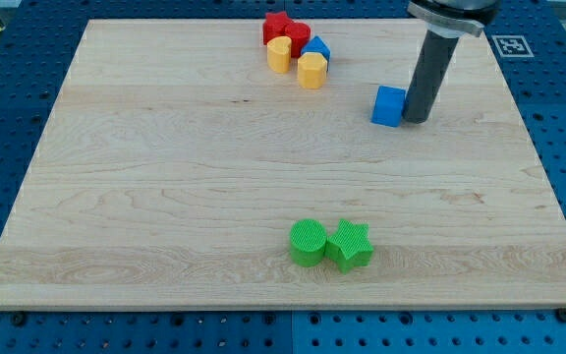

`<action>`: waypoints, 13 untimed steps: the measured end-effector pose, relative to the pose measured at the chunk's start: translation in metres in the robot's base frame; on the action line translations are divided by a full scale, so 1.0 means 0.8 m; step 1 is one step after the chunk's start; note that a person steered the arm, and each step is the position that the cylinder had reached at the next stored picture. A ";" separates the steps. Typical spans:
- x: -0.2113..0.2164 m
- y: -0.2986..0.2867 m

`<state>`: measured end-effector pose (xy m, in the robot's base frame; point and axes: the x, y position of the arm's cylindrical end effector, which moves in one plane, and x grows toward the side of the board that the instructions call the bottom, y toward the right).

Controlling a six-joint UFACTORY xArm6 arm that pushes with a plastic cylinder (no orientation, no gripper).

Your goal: Push the blue cube between the yellow blocks

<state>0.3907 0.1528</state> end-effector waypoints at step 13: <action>0.004 -0.230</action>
<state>0.3939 -0.0309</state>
